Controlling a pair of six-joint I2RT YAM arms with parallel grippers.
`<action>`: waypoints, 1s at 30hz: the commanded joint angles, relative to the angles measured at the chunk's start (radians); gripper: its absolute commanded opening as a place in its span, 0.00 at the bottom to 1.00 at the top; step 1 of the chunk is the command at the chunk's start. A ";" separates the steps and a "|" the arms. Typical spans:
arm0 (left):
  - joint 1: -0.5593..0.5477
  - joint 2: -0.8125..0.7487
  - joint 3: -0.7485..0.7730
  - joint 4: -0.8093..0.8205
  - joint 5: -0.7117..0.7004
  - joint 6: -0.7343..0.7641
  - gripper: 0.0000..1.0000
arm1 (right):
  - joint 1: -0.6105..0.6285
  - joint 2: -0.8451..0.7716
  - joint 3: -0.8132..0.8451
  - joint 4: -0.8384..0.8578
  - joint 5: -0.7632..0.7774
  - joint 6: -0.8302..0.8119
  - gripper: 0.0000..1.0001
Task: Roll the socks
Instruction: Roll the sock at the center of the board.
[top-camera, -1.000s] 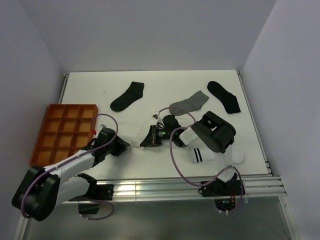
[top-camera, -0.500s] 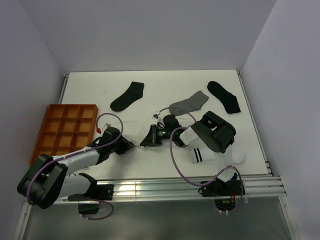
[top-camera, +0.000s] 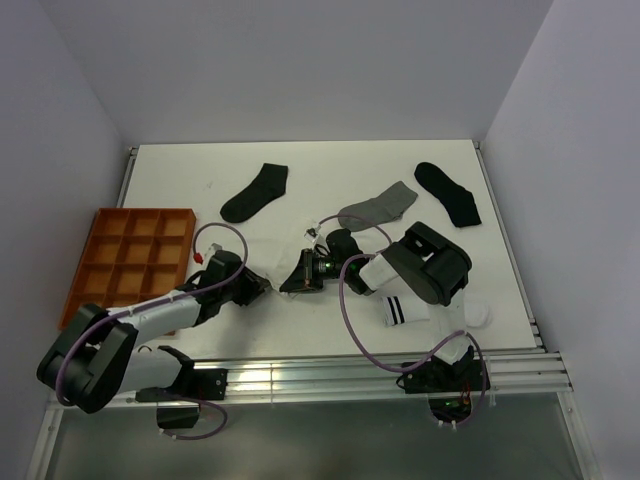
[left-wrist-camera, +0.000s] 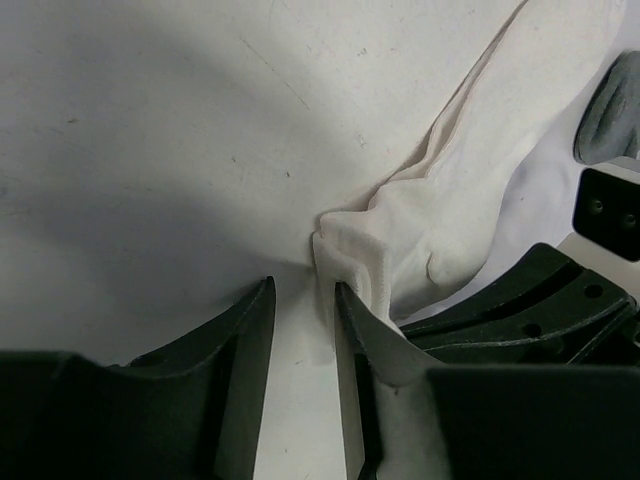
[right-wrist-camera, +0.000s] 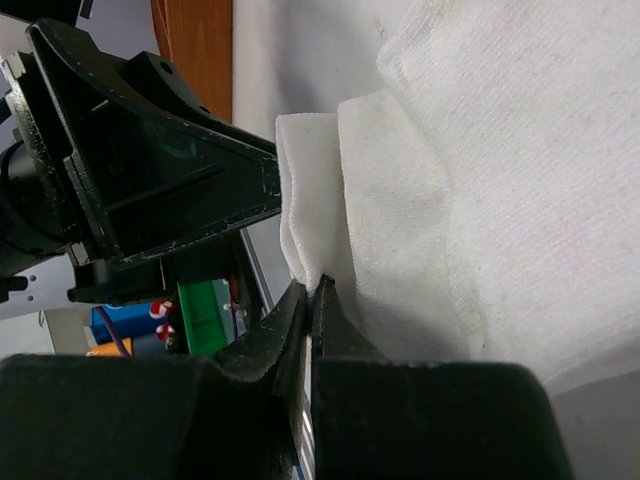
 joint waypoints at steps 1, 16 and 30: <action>-0.005 -0.029 -0.011 -0.047 -0.053 0.004 0.37 | -0.009 0.023 -0.009 0.045 -0.005 0.009 0.01; -0.005 0.092 0.044 -0.030 -0.062 0.019 0.35 | -0.015 0.045 -0.010 0.063 -0.003 0.033 0.03; -0.005 0.131 0.057 -0.028 -0.069 0.022 0.41 | -0.024 0.061 -0.017 0.094 -0.008 0.056 0.04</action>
